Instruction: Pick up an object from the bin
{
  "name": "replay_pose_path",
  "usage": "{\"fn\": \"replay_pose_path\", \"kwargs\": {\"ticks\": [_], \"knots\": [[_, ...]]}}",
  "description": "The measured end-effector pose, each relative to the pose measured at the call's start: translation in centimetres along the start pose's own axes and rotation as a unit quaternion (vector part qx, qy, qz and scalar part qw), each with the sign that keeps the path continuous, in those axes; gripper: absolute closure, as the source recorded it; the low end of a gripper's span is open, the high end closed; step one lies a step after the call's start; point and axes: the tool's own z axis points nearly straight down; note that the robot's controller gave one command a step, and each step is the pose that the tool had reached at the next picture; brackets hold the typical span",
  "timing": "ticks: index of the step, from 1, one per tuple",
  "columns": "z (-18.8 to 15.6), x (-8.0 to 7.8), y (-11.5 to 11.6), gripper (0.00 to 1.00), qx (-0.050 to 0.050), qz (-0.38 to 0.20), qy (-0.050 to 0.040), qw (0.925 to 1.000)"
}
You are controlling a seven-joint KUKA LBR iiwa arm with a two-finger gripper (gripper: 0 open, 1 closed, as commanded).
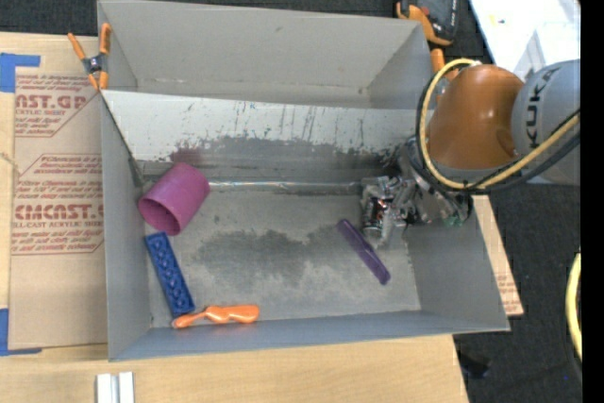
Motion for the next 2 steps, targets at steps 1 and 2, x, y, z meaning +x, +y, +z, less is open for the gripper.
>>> {"fn": "replay_pose_path", "kwargs": {"ticks": [1, 2], "knots": [[0.0, -0.01, 0.01, 1.0, 0.0, 0.0, -0.0001, 1.0], [0.0, -0.01, 0.02, 1.0, 0.0, 0.0, -0.0001, 1.0]]}}
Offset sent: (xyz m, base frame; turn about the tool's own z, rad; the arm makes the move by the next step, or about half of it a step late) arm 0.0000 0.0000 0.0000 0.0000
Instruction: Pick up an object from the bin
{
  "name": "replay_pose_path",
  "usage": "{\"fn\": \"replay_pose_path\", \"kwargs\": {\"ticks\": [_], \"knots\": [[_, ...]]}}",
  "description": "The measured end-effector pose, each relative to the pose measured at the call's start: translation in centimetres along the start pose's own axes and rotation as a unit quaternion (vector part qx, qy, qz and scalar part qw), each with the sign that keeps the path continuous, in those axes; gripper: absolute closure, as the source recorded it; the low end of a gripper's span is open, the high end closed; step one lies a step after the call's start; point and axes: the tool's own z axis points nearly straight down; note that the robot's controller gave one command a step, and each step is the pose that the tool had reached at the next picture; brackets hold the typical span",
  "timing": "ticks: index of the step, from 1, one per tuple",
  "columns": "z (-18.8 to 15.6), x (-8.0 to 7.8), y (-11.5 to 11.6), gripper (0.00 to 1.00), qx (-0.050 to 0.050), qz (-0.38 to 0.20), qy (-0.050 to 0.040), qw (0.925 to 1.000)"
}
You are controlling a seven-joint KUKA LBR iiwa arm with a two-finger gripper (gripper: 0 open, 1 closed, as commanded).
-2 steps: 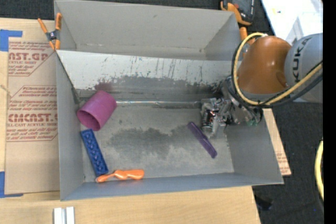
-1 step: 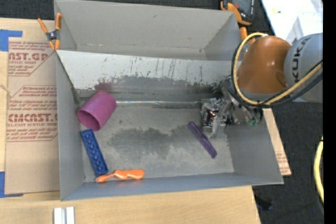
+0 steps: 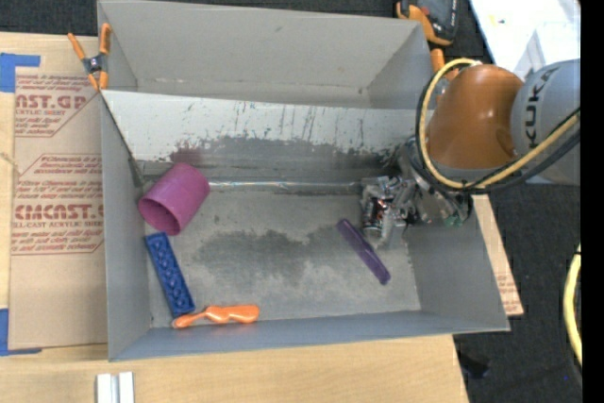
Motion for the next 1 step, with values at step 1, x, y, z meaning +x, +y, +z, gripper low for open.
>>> {"fn": "replay_pose_path", "kwargs": {"ticks": [1], "knots": [[-1.03, -0.07, 0.33, 1.0, -0.002, 0.008, 0.0028, 1.0]]}}
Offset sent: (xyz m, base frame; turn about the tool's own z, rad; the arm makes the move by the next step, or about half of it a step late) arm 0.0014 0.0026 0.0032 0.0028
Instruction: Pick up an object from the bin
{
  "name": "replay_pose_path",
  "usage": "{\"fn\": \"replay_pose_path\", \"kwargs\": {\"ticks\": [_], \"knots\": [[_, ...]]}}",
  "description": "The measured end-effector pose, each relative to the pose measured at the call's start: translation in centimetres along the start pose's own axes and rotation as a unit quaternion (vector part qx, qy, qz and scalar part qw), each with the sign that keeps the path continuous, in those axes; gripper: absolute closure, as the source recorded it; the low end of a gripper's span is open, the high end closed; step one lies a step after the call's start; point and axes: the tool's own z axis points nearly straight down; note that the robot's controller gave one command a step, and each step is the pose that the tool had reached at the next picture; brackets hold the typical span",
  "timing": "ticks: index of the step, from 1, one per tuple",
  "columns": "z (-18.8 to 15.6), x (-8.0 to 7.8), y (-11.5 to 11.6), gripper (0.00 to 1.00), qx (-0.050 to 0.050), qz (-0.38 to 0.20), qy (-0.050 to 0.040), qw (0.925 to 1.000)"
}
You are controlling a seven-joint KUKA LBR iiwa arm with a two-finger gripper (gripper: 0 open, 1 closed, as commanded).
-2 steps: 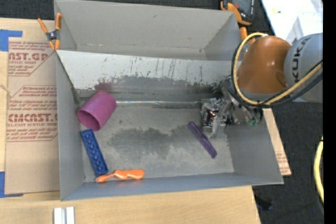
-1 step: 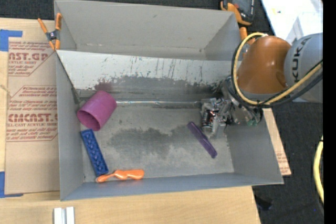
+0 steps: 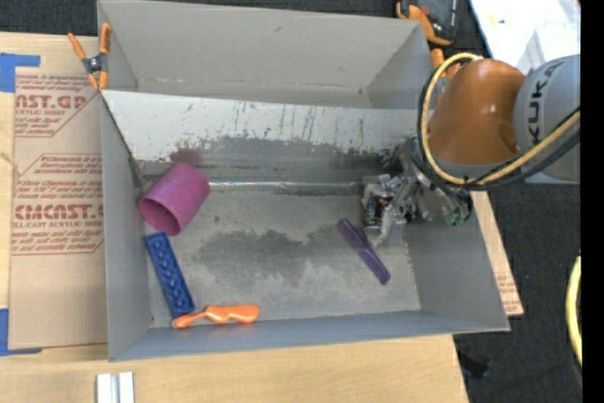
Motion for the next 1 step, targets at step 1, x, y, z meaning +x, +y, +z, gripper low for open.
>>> {"fn": "replay_pose_path", "kwargs": {"ticks": [1], "knots": [[0.47, -0.08, 0.13, 1.0, -0.001, -0.003, -0.0002, 1.0]]}}
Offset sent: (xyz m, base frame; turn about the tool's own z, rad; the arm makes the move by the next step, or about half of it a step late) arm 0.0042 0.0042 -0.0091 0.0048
